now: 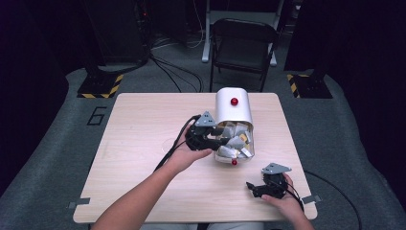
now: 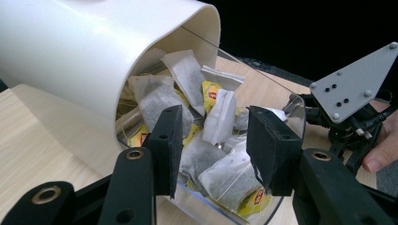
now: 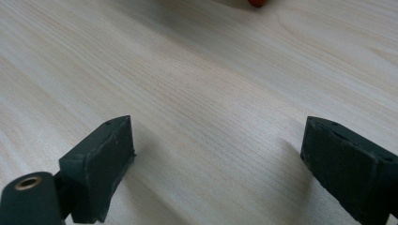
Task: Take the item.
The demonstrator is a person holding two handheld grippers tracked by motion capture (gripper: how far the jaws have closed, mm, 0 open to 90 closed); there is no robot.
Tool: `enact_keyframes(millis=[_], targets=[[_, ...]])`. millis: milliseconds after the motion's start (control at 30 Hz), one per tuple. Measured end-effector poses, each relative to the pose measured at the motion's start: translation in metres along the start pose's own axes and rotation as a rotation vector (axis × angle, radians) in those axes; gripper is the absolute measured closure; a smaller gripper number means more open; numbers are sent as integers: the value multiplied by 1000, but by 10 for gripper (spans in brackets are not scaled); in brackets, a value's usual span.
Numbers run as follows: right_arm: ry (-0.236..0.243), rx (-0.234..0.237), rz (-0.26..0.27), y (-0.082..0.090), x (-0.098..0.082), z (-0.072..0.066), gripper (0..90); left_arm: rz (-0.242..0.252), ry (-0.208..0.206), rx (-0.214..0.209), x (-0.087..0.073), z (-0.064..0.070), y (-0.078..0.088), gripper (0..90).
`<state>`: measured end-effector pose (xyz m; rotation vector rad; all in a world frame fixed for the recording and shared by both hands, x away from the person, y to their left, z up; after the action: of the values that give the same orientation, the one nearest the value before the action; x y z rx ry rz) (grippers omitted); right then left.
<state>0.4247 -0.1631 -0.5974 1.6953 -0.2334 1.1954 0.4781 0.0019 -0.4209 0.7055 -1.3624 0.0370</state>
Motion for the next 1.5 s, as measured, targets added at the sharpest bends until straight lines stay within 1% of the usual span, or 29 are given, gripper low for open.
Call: enact_keyframes(millis=[133, 167, 233, 300, 467, 567, 633, 733, 767, 1000, 1033, 1100, 1133, 1200, 1233, 1333, 1367, 1433, 1500], targets=[[2, 1, 1, 0, 0, 0, 94, -8, -1, -7, -2, 0, -5, 574], [0, 0, 0, 0, 0, 0, 94, -9, -2, 0, -2, 0, -6, 577], [-1, 0, 1, 0, 0, 0, 94, -11, 4, -3, -3, 0, -9, 582], [2, 0, 0, 0, 0, 0, 94, -12, 3, -5, -3, 0, -13, 595], [0, 0, 0, 0, 0, 0, 94, -15, 3, -6, -4, 2, -19, 595], [0, 0, 0, 0, 0, 0, 94, -19, 4, -18, -4, 3, -23, 595], [-1, 0, 0, 0, 0, 0, 93, -20, 4, -18, -4, 4, -28, 595], [-1, 0, 0, 0, 0, 0, 93, -23, 9, -19, -5, 5, -31, 595], [-1, 0, 0, 0, 0, 0, 94, -31, 6, -24, -6, 5, -33, 596], [-1, 1, 0, 0, 0, 0, 93, -34, 10, -23, -8, 5, -39, 608], [1, 0, 1, 0, 0, 0, 93, -41, 11, -28, -9, 5, -39, 622], [-1, 1, 0, 0, 0, 0, 94, -40, 12, -27, -9, 5, -40, 656], [-1, 1, 0, 0, 0, 0, 94, -36, 11, -30, -9, 6, -40, 656], [-1, 1, 1, 0, 0, 0, 93, -44, 8, -30, -9, 7, -39, 707], [-1, 1, -1, 0, 0, 0, 93, -43, 6, -23, -9, 7, -39, 742], [0, 1, 0, 0, 0, 0, 93, -45, 7, -27, -9, 7, -39, 791], [-1, 1, 0, 0, 0, 0, 93, -47, 1, -27, -10, 7, -39, 791], [-1, 0, 0, 0, 0, 0, 94, -49, -7, -32, -10, 8, -39, 844], [-1, 0, 0, 0, 0, 0, 93, -41, -2, -35, -9, 10, -39, 853]])
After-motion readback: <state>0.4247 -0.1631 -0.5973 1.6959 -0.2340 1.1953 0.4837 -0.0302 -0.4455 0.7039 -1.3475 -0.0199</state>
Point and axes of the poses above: each handheld gripper's, and its own axes: y roughly backward along the jaws, x roughly out of its top, z roughly to its right, the point moved 10 cm from there along -y, roughly forward along the jaws, and after that the axes turned 5 degrees about z, right-handed, at the moved point
